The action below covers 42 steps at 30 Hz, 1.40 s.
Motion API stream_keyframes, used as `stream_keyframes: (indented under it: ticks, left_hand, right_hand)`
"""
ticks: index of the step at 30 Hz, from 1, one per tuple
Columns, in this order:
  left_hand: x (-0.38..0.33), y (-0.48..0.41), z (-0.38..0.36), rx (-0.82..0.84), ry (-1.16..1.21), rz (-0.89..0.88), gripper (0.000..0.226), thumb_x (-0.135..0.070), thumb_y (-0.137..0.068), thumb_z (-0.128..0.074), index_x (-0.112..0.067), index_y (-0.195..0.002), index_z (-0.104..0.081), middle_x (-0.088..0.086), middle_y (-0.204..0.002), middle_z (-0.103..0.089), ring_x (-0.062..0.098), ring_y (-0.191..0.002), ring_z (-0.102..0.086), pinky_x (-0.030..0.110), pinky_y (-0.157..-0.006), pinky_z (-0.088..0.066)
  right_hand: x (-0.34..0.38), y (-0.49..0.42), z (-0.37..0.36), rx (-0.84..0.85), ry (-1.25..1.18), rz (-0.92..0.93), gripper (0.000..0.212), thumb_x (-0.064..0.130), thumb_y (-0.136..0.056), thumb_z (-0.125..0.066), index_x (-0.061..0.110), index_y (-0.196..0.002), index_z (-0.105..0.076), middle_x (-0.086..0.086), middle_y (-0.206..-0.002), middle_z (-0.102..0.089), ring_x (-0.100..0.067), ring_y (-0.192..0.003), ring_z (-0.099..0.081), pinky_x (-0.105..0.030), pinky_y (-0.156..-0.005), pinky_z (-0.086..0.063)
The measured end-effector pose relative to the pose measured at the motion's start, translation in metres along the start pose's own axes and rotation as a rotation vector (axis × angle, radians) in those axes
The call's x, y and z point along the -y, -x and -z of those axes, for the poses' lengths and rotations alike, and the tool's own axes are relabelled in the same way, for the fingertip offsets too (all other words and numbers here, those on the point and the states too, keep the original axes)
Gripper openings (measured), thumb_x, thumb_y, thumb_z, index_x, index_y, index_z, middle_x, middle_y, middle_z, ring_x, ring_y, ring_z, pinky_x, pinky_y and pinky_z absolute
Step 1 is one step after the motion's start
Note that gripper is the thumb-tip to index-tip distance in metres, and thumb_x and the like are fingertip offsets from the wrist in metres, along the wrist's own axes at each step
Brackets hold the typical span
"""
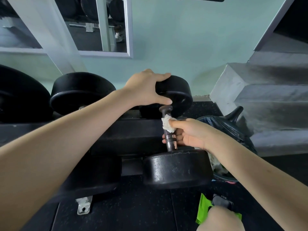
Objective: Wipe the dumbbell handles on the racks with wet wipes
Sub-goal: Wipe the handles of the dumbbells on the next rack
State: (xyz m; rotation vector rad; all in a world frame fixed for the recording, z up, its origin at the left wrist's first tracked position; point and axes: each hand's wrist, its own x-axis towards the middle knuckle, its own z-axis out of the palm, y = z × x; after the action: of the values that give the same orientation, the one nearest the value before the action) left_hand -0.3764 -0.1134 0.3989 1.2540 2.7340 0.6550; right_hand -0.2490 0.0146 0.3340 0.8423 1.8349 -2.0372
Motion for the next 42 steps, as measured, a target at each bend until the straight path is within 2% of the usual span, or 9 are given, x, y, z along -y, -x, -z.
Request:
stream_keyframes:
  ticks: [9, 14, 22, 25, 28, 31, 35, 37, 42]
  left_hand:
    - [0.018, 0.004, 0.001, -0.039, 0.058, -0.047, 0.07, -0.046, -0.076, -0.073, -0.043, -0.138, -0.04, -0.001, -0.108, -0.05, 0.015, -0.093, -0.047, 0.023, -0.077, -0.033]
    - [0.039, 0.012, -0.004, -0.092, 0.132, -0.023, 0.069, -0.046, -0.076, -0.072, -0.047, -0.137, -0.039, -0.004, -0.116, -0.051, 0.015, -0.103, -0.051, 0.021, -0.081, -0.034]
    - [0.045, 0.015, -0.015, -0.181, 0.158, -0.029, 0.067, -0.049, -0.075, -0.071, -0.048, -0.135, -0.041, -0.012, -0.112, -0.05, 0.009, -0.094, -0.051, 0.018, -0.085, -0.034]
    - [0.04, 0.01, -0.012, -0.138, 0.137, -0.02, 0.067, -0.051, -0.074, -0.071, -0.05, -0.134, -0.042, -0.011, -0.113, -0.05, 0.011, -0.091, -0.052, 0.019, -0.083, -0.033]
    - [0.027, 0.008, -0.011, -0.138, 0.124, -0.025, 0.064, -0.049, -0.075, -0.072, -0.048, -0.133, -0.045, -0.01, -0.111, -0.047, 0.013, -0.085, -0.052, 0.019, -0.081, -0.034]
    - [0.022, 0.011, -0.014, -0.155, 0.127, -0.027, 0.06, -0.044, -0.078, -0.071, -0.042, -0.134, -0.047, -0.006, -0.11, -0.047, 0.014, -0.085, -0.05, 0.018, -0.08, -0.033]
    - [0.019, 0.012, -0.012, -0.131, 0.097, -0.022, 0.06, -0.041, -0.081, -0.069, -0.039, -0.136, -0.046, -0.002, -0.113, -0.048, 0.016, -0.091, -0.051, 0.015, -0.074, -0.029]
    - [0.018, 0.013, -0.013, -0.141, 0.104, -0.016, 0.059, -0.041, -0.081, -0.07, -0.039, -0.135, -0.047, -0.003, -0.111, -0.047, 0.017, -0.094, -0.053, 0.013, -0.072, -0.028]
    - [0.018, 0.014, -0.013, -0.154, 0.12, 0.013, 0.058, -0.041, -0.079, -0.072, -0.04, -0.132, -0.049, -0.004, -0.114, -0.05, 0.016, -0.098, -0.053, 0.016, -0.077, -0.032]
  right_hand:
    - [0.006, 0.002, -0.014, -0.078, 0.005, -0.029, 0.019, 0.01, -0.091, -0.058, -0.003, -0.105, -0.056, -0.018, -0.082, -0.065, -0.031, -0.07, -0.066, -0.041, -0.068, -0.057]
    - [0.012, -0.003, -0.029, -0.152, 0.06, -0.086, 0.033, 0.007, -0.089, -0.062, -0.002, -0.119, -0.053, -0.019, -0.108, -0.062, -0.035, -0.102, -0.062, -0.054, -0.095, -0.047]
    - [0.019, -0.005, -0.033, -0.165, 0.129, -0.162, 0.015, 0.007, -0.093, -0.057, 0.005, -0.107, -0.055, -0.013, -0.111, -0.061, -0.029, -0.108, -0.059, -0.046, -0.088, -0.049]
    - [0.01, -0.003, -0.026, -0.182, 0.166, -0.045, 0.019, 0.018, -0.09, -0.064, 0.004, -0.103, -0.06, -0.011, -0.099, -0.066, -0.024, -0.086, -0.064, -0.042, -0.084, -0.053]
    - [0.001, 0.009, -0.014, -0.34, 0.586, 0.231, 0.029, 0.037, -0.083, -0.068, 0.008, -0.08, -0.065, -0.005, -0.07, -0.067, -0.017, -0.06, -0.063, -0.034, -0.065, -0.055]
    - [0.002, 0.019, -0.01, -0.565, 1.097, 0.553, 0.031, 0.045, -0.076, -0.068, 0.022, -0.064, -0.051, 0.006, -0.057, -0.054, -0.013, -0.059, -0.054, -0.031, -0.06, -0.041]
    - [0.016, 0.009, -0.011, -0.388, 1.359, 0.869, 0.026, 0.025, -0.091, -0.042, 0.022, -0.071, -0.06, 0.008, -0.067, -0.052, -0.022, -0.067, -0.055, -0.031, -0.06, -0.038]
    - [0.02, -0.002, -0.003, -0.377, 1.405, 0.964, 0.039, 0.021, -0.087, -0.032, 0.013, -0.088, -0.071, -0.007, -0.077, -0.061, -0.029, -0.071, -0.06, -0.032, -0.062, -0.043]
    - [-0.002, -0.01, 0.015, -0.368, 1.164, 0.982, 0.021, 0.012, -0.093, -0.054, 0.007, -0.102, -0.071, -0.011, -0.088, -0.061, -0.023, -0.07, -0.057, -0.034, -0.071, -0.05]
